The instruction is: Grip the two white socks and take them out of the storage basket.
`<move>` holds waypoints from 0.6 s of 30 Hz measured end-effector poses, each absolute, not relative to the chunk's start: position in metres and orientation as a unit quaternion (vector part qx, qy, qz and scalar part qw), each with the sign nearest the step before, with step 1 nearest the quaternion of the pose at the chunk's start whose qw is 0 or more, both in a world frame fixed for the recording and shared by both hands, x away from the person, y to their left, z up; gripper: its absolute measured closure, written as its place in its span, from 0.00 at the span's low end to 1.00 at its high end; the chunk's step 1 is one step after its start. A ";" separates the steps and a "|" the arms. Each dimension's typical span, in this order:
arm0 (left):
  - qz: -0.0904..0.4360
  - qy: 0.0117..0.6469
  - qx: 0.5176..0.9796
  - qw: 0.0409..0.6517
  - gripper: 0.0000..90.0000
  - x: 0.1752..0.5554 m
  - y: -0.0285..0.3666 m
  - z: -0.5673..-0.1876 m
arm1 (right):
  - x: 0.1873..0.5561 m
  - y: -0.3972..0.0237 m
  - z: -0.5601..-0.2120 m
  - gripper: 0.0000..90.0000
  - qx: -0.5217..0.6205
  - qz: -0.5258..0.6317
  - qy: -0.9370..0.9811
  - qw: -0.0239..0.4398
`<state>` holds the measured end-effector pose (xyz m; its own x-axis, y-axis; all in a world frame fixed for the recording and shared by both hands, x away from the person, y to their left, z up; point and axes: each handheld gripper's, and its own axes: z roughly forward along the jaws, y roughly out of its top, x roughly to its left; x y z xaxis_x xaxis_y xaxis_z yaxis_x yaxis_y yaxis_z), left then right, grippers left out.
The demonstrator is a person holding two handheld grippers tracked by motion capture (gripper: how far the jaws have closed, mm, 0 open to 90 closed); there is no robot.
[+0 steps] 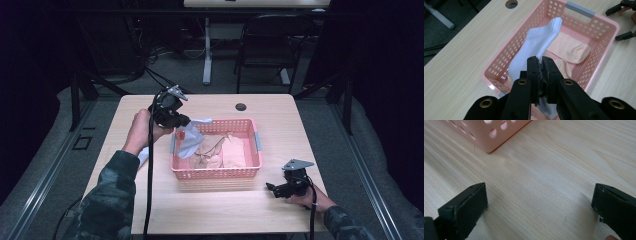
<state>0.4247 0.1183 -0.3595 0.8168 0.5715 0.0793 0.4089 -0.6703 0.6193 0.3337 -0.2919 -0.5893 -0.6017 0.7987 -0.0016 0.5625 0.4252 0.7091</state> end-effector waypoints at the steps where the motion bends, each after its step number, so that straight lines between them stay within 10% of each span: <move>1: 0.135 0.271 0.904 0.302 0.94 0.425 0.118 -0.360 | 0.334 -0.292 -0.589 0.00 0.412 0.343 0.826 0.172; 18: 0.169 0.300 0.886 0.311 0.94 0.414 0.156 -0.334 | 0.334 -0.292 -0.589 0.00 0.410 0.339 0.829 0.170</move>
